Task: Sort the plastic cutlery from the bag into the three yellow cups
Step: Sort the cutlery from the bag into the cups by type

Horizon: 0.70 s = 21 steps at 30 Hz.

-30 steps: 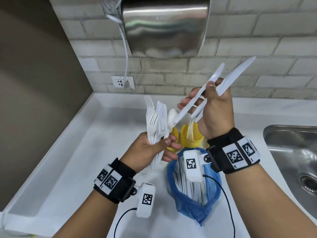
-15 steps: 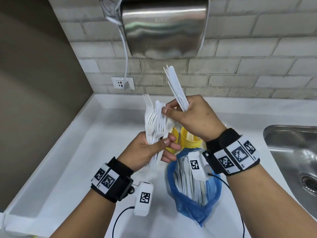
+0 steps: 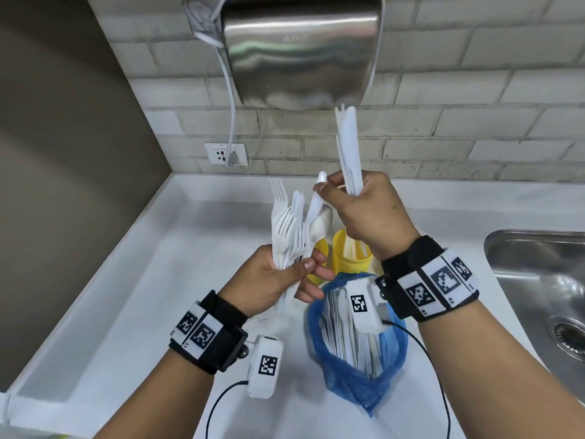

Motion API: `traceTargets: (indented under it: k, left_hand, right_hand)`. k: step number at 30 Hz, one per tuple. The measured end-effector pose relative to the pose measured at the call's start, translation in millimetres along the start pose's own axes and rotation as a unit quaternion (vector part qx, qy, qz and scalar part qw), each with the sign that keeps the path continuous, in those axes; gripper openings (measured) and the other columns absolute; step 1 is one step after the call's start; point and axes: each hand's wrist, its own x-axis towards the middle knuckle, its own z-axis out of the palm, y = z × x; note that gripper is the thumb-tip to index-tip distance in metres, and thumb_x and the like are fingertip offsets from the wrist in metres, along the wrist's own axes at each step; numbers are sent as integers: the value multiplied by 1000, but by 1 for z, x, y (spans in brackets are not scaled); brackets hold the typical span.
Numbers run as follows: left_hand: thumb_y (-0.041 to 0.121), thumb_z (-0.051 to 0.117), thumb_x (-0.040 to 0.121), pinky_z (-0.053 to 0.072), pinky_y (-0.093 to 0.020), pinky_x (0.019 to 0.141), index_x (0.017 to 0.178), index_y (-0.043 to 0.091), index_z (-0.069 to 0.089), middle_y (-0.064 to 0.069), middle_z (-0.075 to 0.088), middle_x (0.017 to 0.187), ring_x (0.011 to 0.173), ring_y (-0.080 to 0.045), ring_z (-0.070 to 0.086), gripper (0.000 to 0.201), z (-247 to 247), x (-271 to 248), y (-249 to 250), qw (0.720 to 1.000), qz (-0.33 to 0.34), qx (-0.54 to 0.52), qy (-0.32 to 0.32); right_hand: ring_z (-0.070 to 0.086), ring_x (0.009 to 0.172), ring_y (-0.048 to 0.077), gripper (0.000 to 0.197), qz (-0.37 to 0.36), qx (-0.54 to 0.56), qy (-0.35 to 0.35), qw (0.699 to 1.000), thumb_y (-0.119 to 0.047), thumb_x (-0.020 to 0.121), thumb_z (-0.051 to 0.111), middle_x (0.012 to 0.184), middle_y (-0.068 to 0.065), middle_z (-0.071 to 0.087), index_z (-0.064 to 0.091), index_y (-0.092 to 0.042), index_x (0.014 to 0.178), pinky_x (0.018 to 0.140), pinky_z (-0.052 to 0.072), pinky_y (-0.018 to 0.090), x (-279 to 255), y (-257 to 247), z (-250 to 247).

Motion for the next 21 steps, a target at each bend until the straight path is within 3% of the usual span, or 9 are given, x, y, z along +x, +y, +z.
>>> traceTargets:
  k: [3, 5, 8, 10, 14, 16, 18, 19, 21]
  left_hand:
    - [10, 52, 103, 62, -32, 69, 113, 4, 66, -14, 77, 100, 74, -25, 74, 18, 0, 0, 2, 1000, 2, 2, -2]
    - [10, 52, 103, 62, -32, 69, 114, 3, 65, -14, 77, 100, 73, -25, 74, 19, 0, 0, 3, 1000, 3, 1, 4]
    - [11, 52, 103, 62, -32, 67, 116, 0, 64, -14, 77, 99, 72, -25, 74, 21, -1, 0, 3, 1000, 3, 11, 12]
    - [11, 52, 103, 61, -32, 66, 117, 0, 64, -14, 77, 99, 71, -25, 73, 21, 0, 0, 3, 1000, 3, 17, 12]
    - [11, 53, 103, 61, -31, 66, 114, 0, 65, -16, 77, 99, 71, -26, 73, 20, 0, 2, 0, 1000, 0, 12, 18]
    - [11, 53, 103, 61, -32, 66, 112, 1, 65, -16, 77, 98, 72, -27, 73, 19, -2, 2, -2, 1000, 0, -1, 31]
    - [10, 52, 103, 60, -32, 67, 111, 1, 66, -18, 76, 99, 75, -27, 73, 19, -3, 3, -3, 999, 0, -19, 45]
    - [10, 52, 103, 60, -31, 68, 111, 1, 66, -19, 76, 101, 78, -28, 74, 19, -3, 4, -4, 998, 1, -32, 53]
    - [10, 52, 102, 60, -32, 71, 111, 1, 67, -22, 75, 106, 87, -32, 75, 19, -3, 6, -4, 995, 5, -67, 69]
  right_hand:
    - [39, 43, 6, 37, -16, -32, -74, 997, -27, 92, 75, 47, -5, 48, 68, 5, 76, 47, 34, 20, -5, 1, -3]
    - [42, 44, 9, 29, -9, 0, -42, 999, -26, 95, 72, 48, -1, 53, 74, -1, 81, 49, 36, 24, -3, 1, -1]
    - [29, 39, 14, 25, 31, 99, 2, 995, -23, 103, 59, 47, -6, 35, 69, -11, 83, 45, 28, 24, 1, 4, 1]
    - [28, 38, 14, 27, 42, 115, 0, 993, -22, 106, 51, 47, -8, 33, 62, -13, 84, 45, 29, 25, 1, 8, 5]
    - [53, 47, 15, 25, 46, 175, 87, 980, -20, 109, 44, 64, 4, 51, 54, -9, 88, 50, 50, 35, 1, 11, 10]
    - [69, 66, 23, 22, 58, 259, 119, 957, -20, 110, 41, 78, 11, 63, 52, -6, 97, 64, 62, 49, 4, 12, 6]
    - [75, 79, 37, 18, 70, 336, 124, 931, -21, 111, 39, 84, 15, 70, 50, -9, 106, 78, 60, 60, 5, 13, 1]
    - [74, 77, 41, 17, 71, 357, 129, 923, -22, 111, 38, 83, 17, 70, 49, -10, 108, 79, 60, 61, 4, 13, -2]
    - [67, 61, 35, 16, 58, 383, 144, 911, -25, 111, 39, 70, 14, 62, 48, -12, 108, 74, 60, 60, 2, 10, 0]
